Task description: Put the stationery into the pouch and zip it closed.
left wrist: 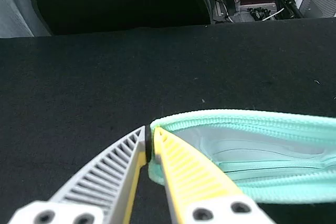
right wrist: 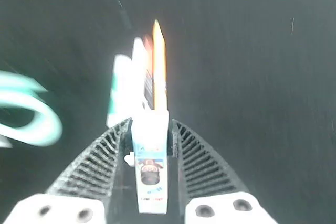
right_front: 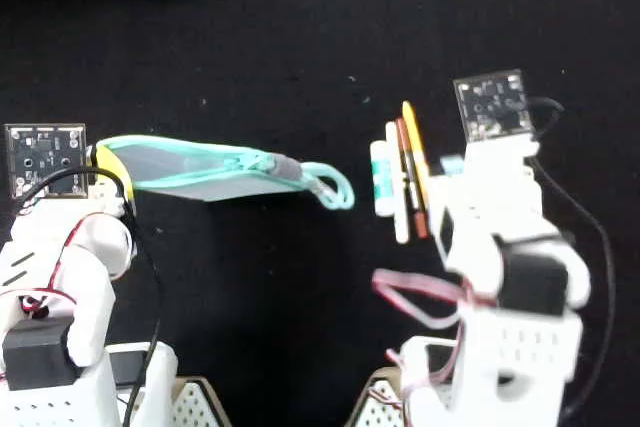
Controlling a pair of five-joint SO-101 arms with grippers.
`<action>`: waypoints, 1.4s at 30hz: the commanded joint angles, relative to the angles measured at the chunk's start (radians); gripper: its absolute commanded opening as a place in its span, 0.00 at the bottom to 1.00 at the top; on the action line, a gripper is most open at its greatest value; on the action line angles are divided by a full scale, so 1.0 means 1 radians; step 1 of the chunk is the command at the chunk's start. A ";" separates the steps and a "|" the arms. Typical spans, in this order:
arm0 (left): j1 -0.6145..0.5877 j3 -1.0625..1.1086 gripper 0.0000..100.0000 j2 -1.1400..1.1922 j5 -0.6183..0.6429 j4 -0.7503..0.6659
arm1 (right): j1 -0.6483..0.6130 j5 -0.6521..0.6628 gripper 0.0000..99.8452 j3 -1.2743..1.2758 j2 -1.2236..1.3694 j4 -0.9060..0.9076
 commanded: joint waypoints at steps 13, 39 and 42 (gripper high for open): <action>0.298 0.045 0.03 0.025 -0.006 -0.035 | -0.671 -0.190 0.01 -0.539 0.074 0.051; 0.295 0.119 0.03 0.020 -0.003 -0.044 | -0.836 -0.155 0.01 -0.099 0.160 -0.476; 0.295 0.119 0.03 0.017 -0.003 -0.044 | -0.819 -0.155 0.01 -0.045 0.154 -0.512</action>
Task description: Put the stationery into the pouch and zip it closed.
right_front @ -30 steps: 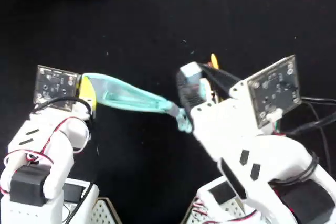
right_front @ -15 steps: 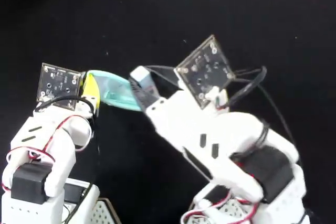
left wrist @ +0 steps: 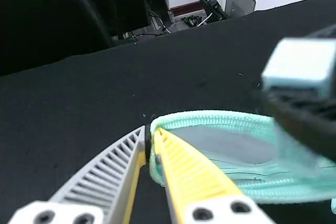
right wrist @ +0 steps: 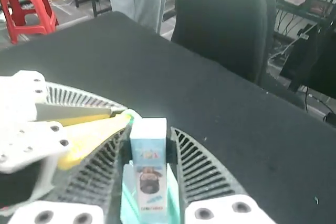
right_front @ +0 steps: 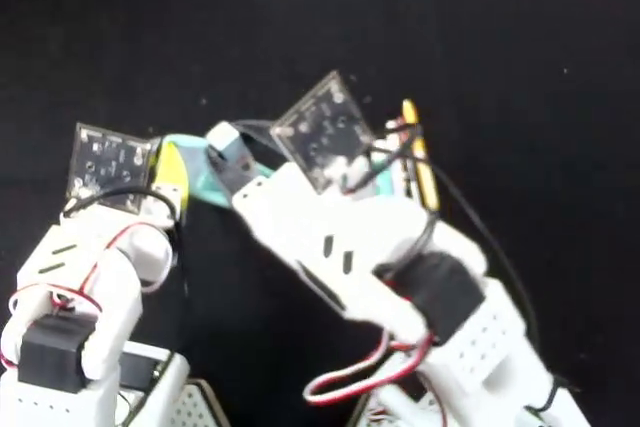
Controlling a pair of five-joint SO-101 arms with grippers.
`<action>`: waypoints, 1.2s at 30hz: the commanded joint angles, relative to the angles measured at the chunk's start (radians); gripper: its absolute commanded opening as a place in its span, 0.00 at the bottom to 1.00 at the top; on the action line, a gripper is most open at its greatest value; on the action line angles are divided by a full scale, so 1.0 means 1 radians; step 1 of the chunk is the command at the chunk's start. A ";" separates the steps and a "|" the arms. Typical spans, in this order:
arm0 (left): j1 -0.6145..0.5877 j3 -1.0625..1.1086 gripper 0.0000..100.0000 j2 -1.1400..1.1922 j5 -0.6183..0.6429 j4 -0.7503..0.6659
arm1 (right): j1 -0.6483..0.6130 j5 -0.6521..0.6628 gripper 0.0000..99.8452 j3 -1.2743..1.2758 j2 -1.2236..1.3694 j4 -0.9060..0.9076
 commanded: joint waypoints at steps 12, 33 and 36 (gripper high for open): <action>0.012 0.085 0.03 0.017 0.005 0.034 | 0.118 0.014 0.01 0.206 -0.044 -0.064; 0.013 0.087 0.03 0.023 0.005 0.034 | 0.061 0.097 0.21 0.070 -0.183 0.172; 0.013 0.087 0.03 0.023 0.005 0.034 | 0.063 0.097 0.28 -0.030 -0.166 0.249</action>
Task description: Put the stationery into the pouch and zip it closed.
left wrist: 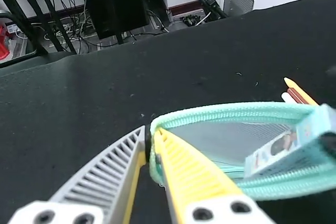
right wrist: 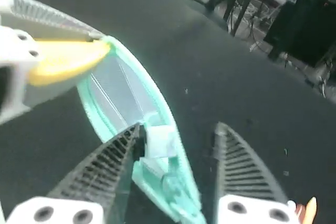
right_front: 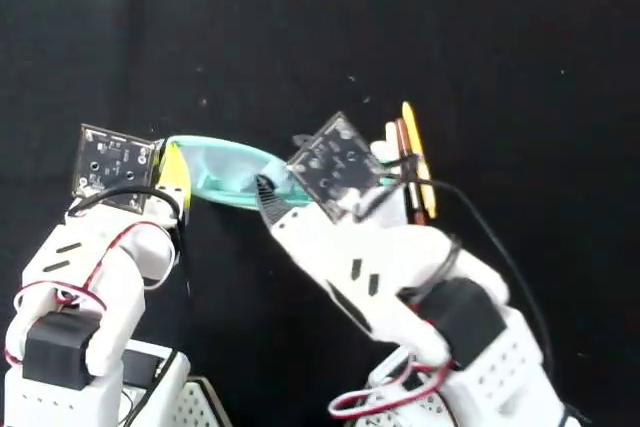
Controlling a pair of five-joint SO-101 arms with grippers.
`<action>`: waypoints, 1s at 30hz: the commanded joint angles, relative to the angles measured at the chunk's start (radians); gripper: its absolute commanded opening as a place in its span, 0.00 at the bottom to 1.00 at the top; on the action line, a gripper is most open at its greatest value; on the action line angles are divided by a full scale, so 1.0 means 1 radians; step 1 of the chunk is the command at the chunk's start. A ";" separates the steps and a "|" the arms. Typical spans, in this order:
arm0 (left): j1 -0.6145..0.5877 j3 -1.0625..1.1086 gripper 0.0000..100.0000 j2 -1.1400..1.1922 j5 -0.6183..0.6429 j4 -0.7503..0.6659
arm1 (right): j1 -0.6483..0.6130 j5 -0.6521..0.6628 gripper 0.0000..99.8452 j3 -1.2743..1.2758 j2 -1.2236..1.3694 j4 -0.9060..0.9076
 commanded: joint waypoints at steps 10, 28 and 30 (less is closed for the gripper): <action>0.008 0.085 0.03 0.023 0.005 0.035 | 0.028 0.009 0.23 -0.305 0.064 0.121; 0.008 0.087 0.03 0.023 0.005 0.037 | 0.770 0.008 0.17 -0.117 0.159 0.201; 0.008 0.087 0.03 0.023 0.005 0.037 | 0.799 0.014 0.17 -0.025 0.222 0.163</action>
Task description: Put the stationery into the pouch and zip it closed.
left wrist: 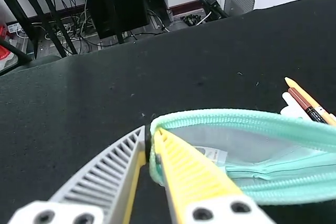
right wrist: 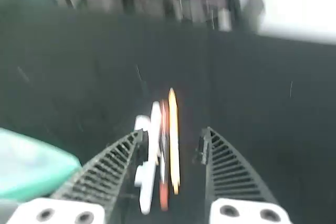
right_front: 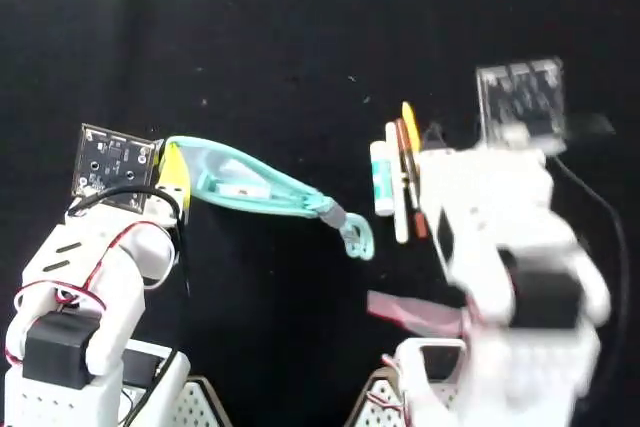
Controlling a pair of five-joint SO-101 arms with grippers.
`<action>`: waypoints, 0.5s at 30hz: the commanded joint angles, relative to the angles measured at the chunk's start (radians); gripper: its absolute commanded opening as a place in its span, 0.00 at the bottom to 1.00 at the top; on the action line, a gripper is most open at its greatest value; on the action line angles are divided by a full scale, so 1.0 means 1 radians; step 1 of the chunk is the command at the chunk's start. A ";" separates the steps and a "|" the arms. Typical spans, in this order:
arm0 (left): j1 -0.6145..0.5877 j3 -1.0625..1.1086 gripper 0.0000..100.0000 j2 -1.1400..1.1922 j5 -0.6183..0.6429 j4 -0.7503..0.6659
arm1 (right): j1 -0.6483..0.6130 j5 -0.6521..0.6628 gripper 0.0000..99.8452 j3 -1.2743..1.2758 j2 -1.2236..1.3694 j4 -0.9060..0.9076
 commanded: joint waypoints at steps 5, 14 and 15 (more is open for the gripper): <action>0.008 0.085 0.03 0.023 0.000 0.074 | 0.103 0.012 0.17 0.280 0.189 -0.212; 0.008 0.088 0.03 0.023 0.005 0.089 | 0.112 0.118 0.17 0.449 0.226 -0.336; 0.008 0.090 0.03 0.023 0.006 0.092 | 0.107 0.120 0.17 0.455 0.226 -0.338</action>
